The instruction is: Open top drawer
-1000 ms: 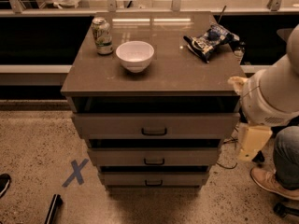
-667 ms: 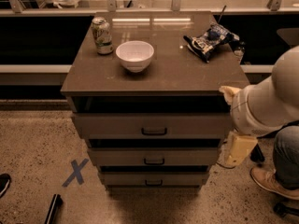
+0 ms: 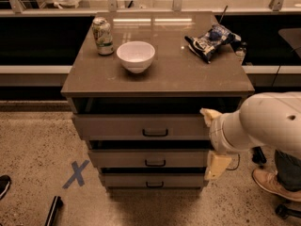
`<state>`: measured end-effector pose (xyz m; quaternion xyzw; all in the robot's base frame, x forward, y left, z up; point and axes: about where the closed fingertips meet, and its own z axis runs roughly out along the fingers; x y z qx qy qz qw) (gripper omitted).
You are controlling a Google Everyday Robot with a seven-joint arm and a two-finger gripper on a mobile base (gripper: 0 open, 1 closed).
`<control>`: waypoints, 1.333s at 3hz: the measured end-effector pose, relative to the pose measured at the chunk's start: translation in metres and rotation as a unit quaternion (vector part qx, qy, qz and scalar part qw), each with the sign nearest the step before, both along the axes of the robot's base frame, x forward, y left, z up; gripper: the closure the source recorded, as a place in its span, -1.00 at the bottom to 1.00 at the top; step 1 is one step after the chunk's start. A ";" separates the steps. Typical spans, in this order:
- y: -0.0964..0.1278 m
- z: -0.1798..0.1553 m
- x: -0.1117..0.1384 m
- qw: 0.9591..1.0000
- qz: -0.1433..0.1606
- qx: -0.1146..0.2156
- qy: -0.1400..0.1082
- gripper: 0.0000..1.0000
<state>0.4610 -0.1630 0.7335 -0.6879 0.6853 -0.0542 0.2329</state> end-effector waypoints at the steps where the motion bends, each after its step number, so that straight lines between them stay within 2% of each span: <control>1: 0.007 -0.023 0.002 1.000 0.011 0.002 0.004 -1.00; 3: -0.004 -0.051 0.043 1.000 0.009 -0.006 0.009 -1.00; 4: -0.005 -0.065 0.082 1.000 0.011 -0.015 0.014 -0.93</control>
Offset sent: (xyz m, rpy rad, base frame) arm 0.0391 -0.0040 -0.0571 -0.0150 0.0126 0.0179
